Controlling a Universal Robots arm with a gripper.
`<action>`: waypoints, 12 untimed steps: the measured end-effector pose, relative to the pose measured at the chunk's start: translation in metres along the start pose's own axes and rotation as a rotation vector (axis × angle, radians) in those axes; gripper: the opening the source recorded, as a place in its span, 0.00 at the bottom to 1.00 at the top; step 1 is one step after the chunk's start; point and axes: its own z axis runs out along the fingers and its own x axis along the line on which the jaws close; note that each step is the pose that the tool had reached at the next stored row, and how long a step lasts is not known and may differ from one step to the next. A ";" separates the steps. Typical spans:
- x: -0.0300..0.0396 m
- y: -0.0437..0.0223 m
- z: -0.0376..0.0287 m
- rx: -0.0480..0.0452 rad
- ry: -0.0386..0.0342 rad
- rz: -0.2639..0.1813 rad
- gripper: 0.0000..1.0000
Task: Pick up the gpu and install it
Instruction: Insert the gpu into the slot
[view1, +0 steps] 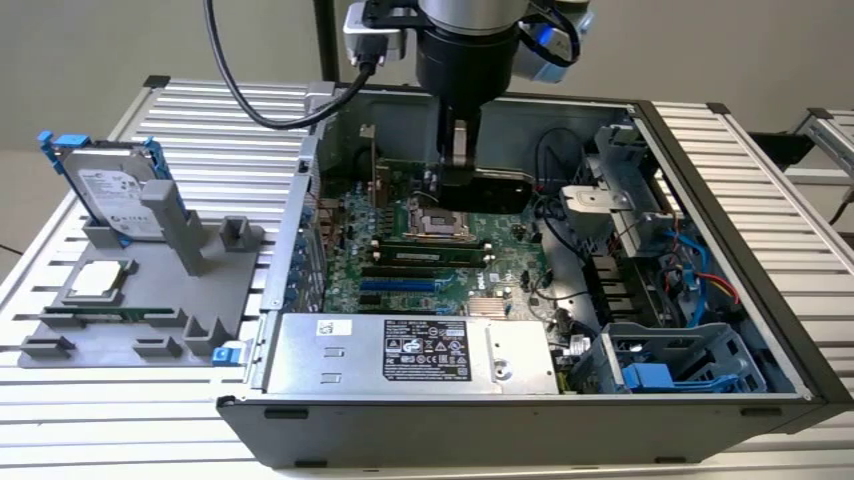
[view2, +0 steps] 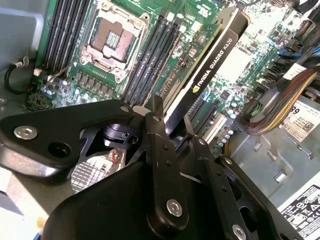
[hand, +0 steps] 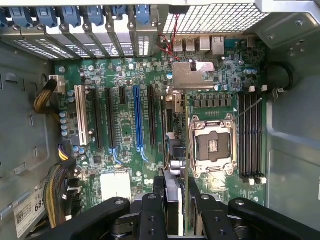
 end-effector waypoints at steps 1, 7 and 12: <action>0.0002 0.0001 0.0011 0.0000 -0.0001 0.000 0.00; 0.0012 0.0026 0.0096 0.0000 -0.0001 0.000 0.00; 0.0021 0.0044 0.0171 0.0000 0.0001 0.000 0.00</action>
